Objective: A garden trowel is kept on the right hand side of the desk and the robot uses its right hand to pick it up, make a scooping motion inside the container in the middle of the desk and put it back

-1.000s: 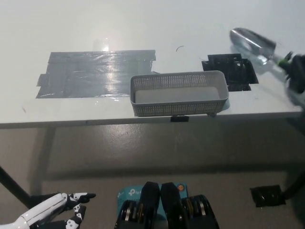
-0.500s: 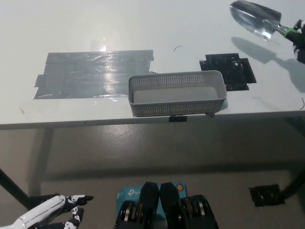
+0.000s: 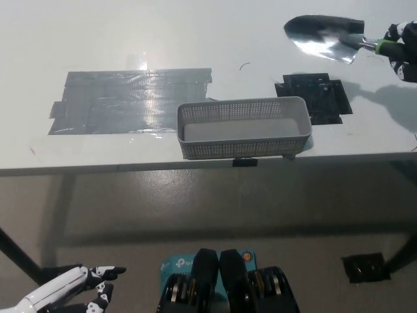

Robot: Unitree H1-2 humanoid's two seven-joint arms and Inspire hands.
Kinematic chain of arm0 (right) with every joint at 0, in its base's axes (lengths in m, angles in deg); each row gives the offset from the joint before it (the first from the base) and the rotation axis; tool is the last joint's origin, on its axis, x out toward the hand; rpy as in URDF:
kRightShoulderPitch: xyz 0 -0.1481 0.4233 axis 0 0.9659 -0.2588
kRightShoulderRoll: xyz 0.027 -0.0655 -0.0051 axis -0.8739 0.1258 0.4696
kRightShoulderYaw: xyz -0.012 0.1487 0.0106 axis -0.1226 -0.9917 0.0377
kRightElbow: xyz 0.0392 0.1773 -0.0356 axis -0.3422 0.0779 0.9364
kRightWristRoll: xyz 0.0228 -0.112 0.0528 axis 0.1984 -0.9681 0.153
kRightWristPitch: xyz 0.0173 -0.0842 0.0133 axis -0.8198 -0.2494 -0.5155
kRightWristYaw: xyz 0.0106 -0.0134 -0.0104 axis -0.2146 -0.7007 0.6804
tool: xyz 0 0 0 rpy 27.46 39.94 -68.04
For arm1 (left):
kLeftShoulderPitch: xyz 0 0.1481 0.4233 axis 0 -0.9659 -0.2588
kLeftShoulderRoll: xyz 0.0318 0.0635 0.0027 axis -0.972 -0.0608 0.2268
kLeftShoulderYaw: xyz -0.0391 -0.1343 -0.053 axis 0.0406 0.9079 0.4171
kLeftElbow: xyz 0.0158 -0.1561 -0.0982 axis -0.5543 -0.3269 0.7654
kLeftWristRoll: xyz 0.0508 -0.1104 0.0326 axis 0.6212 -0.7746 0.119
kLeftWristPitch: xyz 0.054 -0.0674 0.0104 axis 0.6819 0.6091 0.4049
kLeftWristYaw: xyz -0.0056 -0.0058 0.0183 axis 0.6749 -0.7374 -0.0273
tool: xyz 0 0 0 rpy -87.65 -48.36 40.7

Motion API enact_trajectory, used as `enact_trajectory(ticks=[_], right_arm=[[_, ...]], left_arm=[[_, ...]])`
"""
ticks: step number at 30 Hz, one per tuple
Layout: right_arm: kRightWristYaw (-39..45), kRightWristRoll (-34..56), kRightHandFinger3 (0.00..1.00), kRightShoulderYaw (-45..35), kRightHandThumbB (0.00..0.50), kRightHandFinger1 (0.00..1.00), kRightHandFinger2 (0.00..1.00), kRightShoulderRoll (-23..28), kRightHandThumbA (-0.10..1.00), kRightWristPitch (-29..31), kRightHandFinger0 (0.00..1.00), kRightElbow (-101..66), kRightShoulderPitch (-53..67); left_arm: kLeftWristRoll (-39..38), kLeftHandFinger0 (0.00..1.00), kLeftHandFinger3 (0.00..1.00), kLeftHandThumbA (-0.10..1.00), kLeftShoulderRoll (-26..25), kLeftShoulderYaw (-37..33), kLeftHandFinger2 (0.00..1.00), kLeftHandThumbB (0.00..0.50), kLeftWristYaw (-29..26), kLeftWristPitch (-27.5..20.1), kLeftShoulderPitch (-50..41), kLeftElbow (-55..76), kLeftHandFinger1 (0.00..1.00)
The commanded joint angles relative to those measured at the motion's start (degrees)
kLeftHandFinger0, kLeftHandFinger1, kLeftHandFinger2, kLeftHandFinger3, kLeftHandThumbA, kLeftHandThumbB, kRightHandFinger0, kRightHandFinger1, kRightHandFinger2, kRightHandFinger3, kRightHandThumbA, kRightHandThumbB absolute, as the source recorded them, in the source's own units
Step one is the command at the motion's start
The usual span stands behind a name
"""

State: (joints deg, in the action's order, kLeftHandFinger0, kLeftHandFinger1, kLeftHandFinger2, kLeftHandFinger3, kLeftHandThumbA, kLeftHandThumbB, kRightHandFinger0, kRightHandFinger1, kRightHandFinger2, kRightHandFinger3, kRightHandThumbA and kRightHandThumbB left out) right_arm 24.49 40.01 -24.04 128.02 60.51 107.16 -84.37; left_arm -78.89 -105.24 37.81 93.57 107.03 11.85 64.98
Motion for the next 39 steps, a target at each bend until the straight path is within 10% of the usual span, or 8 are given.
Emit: enact_trajectory(ticks=[1, 8, 12, 31, 32, 35, 37, 39], right_arm=[[6.84, 2.22, 0.3, 0.0, 0.003, 0.17, 0.54, 4.63, -0.1, 6.19, 0.0, -7.72, -0.43], [13.23, 3.13, 0.45, -1.03, 0.015, 0.36, 0.68, 7.66, -0.1, 6.05, 0.06, -16.98, 2.47], [17.98, 3.69, 0.47, -1.84, 0.002, 0.25, 0.68, 9.2, -0.1, 3.72, 0.0, -22.0, 3.68], [28.65, -7.72, 0.32, 0.02, 0.061, 0.32, 0.6, 4.69, -0.1, -9.42, 0.0, -17.17, -4.03], [28.44, -8.61, 0.49, 0.36, 0.078, 0.32, 0.59, 4.39, -0.1, -9.45, 0.0, -16.69, -4.61], [28.16, -10.35, 0.5, 1.24, 0.051, 0.17, 0.35, 3.64, -0.1, -9.96, 0.0, -15.67, -6.01], [29.7, -12.59, 0.7, 2.59, 0.008, 0.25, 0.41, 2.48, -0.1, -10.97, 0.13, -16.75, -7.3], [30.17, -13.57, 0.67, 3.81, 0.0, 0.02, 0.16, 2.48, -0.1, -9.48, 0.0, -17.28, -8.08]], left_arm=[[-0.01, 1.0, 1.0, 1.0, -2.39, 0.35, 1.0, 0.268, 1.05, 0.71, 0.47, 0.84, 1.0], [-0.37, 1.0, 1.0, 1.0, -2.27, 0.52, 1.0, 0.285, 1.42, 0.71, 0.78, 0.49, 1.0], [-0.4, 1.0, 1.0, 1.0, -2.54, 0.92, 1.0, 0.281, 1.26, 0.71, 0.6, 0.49, 1.0], [0.84, 1.0, 1.0, 1.0, -2.59, 0.1, 1.0, 0.263, 1.49, 0.71, 0.81, 1.52, 1.0], [0.73, 1.0, 1.0, 1.0, -2.5, 0.14, 1.0, 0.249, 1.54, 0.71, 0.93, 1.51, 1.0], [0.67, 1.0, 1.0, 1.0, -2.54, 0.08, 1.0, 0.264, 1.79, 0.71, 1.34, 1.18, 1.0], [0.46, 1.0, 1.0, 1.0, -2.49, 0.13, 1.0, 0.257, 1.66, 0.71, 1.33, 1.25, 1.0], [0.27, 1.0, 1.0, 1.0, -2.43, -0.09, 1.0, 0.27, 1.81, 0.71, 1.75, 1.17, 1.0]])
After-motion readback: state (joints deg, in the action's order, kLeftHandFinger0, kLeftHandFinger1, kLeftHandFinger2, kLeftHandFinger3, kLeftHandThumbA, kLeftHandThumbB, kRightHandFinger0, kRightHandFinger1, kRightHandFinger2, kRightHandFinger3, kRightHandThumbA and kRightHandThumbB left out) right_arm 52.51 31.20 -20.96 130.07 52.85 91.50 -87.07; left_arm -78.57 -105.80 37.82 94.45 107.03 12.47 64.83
